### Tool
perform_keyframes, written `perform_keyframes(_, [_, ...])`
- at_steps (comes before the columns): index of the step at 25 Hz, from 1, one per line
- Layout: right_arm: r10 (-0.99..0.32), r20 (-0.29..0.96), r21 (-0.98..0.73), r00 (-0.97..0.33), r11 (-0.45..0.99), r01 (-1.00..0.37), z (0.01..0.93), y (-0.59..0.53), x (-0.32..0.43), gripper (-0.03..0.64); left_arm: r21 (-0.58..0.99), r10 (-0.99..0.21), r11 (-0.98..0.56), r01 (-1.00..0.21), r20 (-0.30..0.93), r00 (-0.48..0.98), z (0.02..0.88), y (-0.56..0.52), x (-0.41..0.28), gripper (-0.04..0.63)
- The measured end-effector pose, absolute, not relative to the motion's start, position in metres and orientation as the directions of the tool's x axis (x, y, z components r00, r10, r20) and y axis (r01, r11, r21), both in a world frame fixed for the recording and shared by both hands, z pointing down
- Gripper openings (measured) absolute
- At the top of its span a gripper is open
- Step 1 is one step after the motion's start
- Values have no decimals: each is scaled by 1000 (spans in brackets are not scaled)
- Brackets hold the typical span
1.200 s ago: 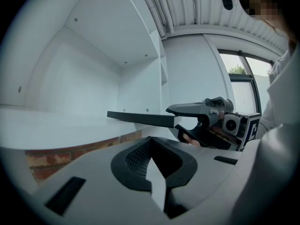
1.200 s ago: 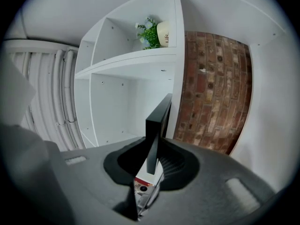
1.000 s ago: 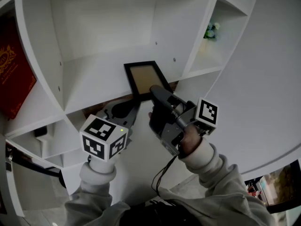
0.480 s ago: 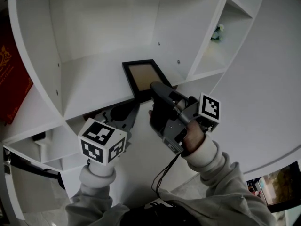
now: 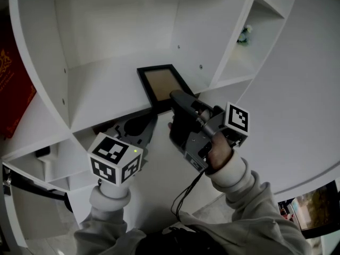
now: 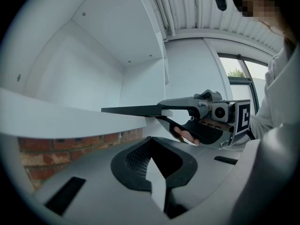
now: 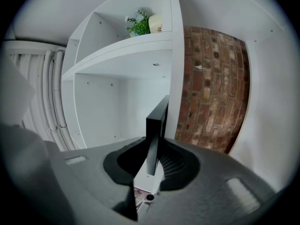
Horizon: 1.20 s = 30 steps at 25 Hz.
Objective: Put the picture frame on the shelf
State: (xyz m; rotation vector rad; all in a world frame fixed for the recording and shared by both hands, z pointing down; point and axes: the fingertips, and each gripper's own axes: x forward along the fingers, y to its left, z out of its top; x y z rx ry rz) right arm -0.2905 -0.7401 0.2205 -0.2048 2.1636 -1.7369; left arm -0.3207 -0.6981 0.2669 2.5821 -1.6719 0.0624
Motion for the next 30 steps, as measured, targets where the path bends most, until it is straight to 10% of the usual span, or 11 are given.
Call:
perform_keyframes(7, [-342, -192, -962, -920, 251, 108, 220, -741, -288, 75, 27, -910, -408, -913, 74, 409, 268, -695, -317, 5])
perform_keyframes(16, [-327, -276, -929, -904, 332, 163, 206, -732, -281, 272, 33, -915, -397, -917, 66, 399, 271, -683, -314, 5])
perform_keyframes(30, [-351, -253, -847, -901, 530, 31, 258, -673, -193, 273, 84, -915, -397, -914, 36, 401, 303, -652, -259, 5])
